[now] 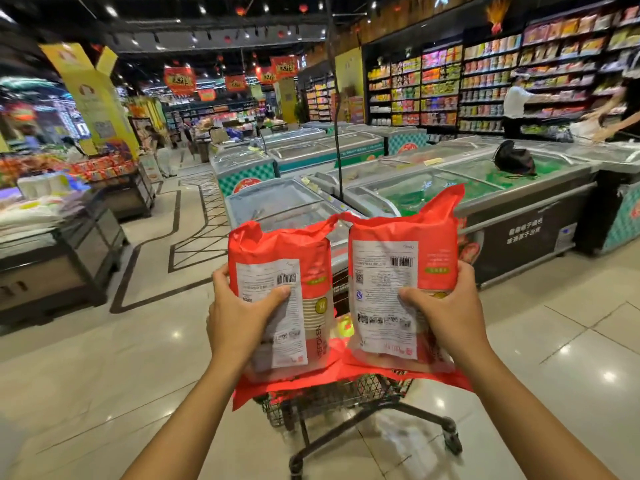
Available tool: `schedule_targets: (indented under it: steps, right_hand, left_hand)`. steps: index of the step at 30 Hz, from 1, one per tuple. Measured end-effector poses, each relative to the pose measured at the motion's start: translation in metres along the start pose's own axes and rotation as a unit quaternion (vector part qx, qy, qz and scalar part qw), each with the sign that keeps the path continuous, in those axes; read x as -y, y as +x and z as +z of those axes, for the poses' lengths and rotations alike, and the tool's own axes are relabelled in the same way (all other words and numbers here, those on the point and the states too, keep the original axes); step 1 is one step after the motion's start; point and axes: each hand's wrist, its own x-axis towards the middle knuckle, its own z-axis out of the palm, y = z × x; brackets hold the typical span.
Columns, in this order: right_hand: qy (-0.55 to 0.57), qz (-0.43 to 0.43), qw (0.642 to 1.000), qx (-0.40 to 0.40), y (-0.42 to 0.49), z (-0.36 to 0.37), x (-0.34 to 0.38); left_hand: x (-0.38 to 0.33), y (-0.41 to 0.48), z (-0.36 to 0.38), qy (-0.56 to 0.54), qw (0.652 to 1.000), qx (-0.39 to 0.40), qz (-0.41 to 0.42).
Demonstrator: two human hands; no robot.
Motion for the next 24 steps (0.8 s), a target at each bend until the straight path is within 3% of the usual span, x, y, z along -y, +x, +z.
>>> schedule_targets:
  steps: [10,24]
  right_hand:
    - [0.008,0.029,0.998,0.05,0.113,0.045,-0.053]
    - [-0.1,0.087,0.989,0.06,0.283,0.132,-0.15]
  left_hand:
    - [0.055,0.075,0.058,0.024,0.997,-0.046,-0.051]
    - [0.202,0.222,0.178,0.04,0.982,-0.015,-0.183]
